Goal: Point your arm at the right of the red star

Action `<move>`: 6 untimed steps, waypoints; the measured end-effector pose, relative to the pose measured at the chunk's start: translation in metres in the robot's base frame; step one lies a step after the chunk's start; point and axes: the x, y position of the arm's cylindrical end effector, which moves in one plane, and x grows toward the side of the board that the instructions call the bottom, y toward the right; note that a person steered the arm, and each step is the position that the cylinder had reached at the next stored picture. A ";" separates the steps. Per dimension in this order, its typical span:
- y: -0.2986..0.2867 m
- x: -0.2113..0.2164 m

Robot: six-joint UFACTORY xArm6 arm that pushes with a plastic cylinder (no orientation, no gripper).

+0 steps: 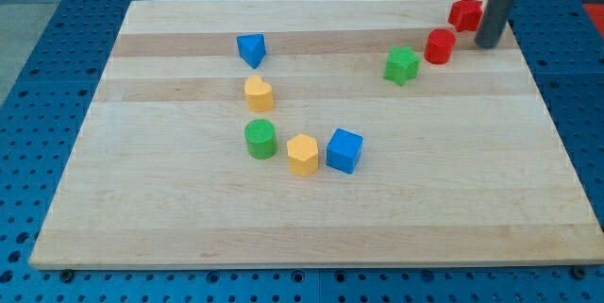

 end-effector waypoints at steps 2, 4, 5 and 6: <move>0.030 0.041; 0.030 -0.011; 0.026 -0.028; 0.002 -0.043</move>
